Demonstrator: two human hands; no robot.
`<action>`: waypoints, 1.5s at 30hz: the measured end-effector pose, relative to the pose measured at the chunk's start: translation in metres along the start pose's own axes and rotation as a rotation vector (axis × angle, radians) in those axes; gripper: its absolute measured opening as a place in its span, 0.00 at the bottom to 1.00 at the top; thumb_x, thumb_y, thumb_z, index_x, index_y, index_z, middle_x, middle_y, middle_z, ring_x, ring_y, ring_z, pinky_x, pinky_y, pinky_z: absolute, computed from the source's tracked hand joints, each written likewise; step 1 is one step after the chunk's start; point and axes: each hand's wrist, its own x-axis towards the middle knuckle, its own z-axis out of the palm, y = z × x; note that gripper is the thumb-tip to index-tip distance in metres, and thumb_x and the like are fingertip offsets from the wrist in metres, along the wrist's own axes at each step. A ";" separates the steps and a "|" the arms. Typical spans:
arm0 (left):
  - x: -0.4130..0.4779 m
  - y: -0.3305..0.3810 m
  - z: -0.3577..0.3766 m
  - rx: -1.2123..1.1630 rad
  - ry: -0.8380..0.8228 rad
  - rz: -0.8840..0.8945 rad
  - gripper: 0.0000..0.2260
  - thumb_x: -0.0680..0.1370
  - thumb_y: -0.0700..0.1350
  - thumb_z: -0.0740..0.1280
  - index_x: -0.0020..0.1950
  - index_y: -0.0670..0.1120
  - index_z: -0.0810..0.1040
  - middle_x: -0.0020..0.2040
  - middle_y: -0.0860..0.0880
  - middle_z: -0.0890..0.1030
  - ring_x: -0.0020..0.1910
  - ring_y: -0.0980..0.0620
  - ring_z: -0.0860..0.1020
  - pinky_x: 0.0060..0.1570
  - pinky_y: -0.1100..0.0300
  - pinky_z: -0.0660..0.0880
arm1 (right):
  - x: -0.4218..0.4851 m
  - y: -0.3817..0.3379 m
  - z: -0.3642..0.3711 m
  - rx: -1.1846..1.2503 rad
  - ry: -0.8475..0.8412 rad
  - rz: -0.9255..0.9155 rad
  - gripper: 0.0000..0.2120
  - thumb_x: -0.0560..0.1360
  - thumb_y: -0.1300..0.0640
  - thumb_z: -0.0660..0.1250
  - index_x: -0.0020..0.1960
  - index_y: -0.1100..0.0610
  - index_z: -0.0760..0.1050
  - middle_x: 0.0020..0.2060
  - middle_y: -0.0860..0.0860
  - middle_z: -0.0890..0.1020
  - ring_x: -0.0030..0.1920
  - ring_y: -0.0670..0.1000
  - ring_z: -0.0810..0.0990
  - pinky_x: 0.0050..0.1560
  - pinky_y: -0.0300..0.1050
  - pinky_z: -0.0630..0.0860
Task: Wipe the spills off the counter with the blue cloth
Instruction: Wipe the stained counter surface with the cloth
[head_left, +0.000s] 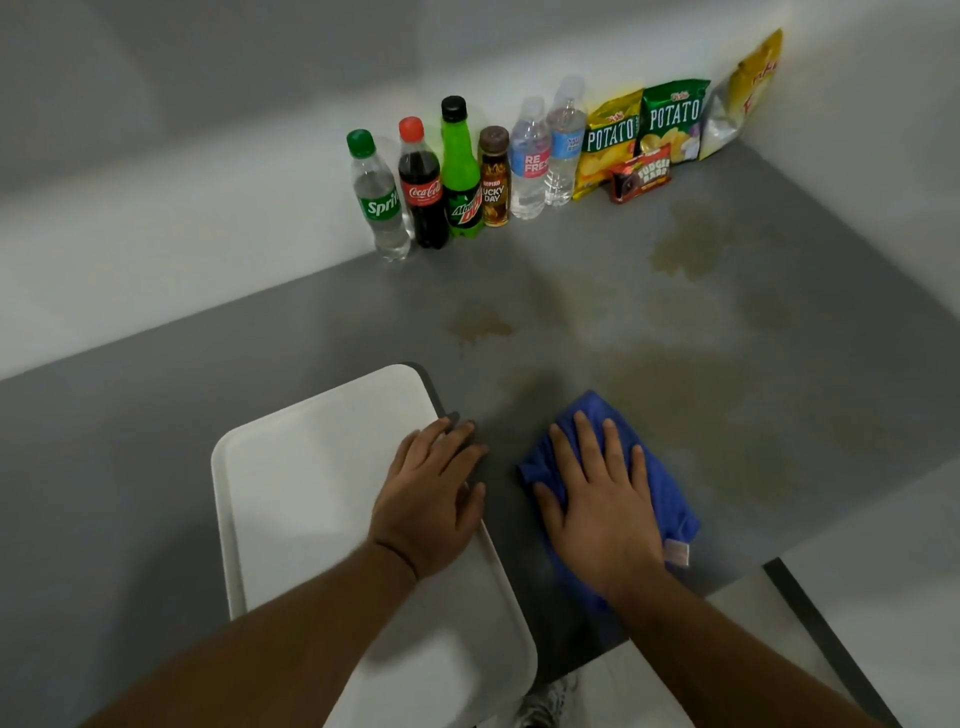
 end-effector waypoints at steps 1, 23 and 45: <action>0.002 -0.001 0.000 0.002 0.005 0.010 0.19 0.80 0.56 0.65 0.69 0.52 0.78 0.74 0.51 0.75 0.75 0.47 0.69 0.74 0.45 0.69 | -0.008 -0.005 0.003 -0.005 -0.022 -0.005 0.35 0.81 0.30 0.34 0.84 0.44 0.41 0.84 0.50 0.40 0.83 0.57 0.34 0.81 0.65 0.38; 0.074 -0.074 -0.005 0.134 -0.025 0.029 0.25 0.81 0.64 0.58 0.71 0.50 0.74 0.76 0.48 0.71 0.76 0.45 0.68 0.77 0.39 0.60 | 0.020 -0.041 0.007 -0.042 0.004 0.004 0.34 0.84 0.32 0.40 0.85 0.47 0.46 0.85 0.52 0.44 0.84 0.60 0.41 0.80 0.67 0.46; 0.077 -0.074 -0.009 0.103 -0.004 0.033 0.20 0.82 0.53 0.59 0.69 0.46 0.78 0.73 0.45 0.76 0.73 0.42 0.72 0.75 0.38 0.65 | 0.078 -0.062 -0.003 -0.051 -0.025 -0.154 0.33 0.83 0.31 0.36 0.84 0.42 0.39 0.83 0.46 0.37 0.81 0.55 0.29 0.79 0.62 0.33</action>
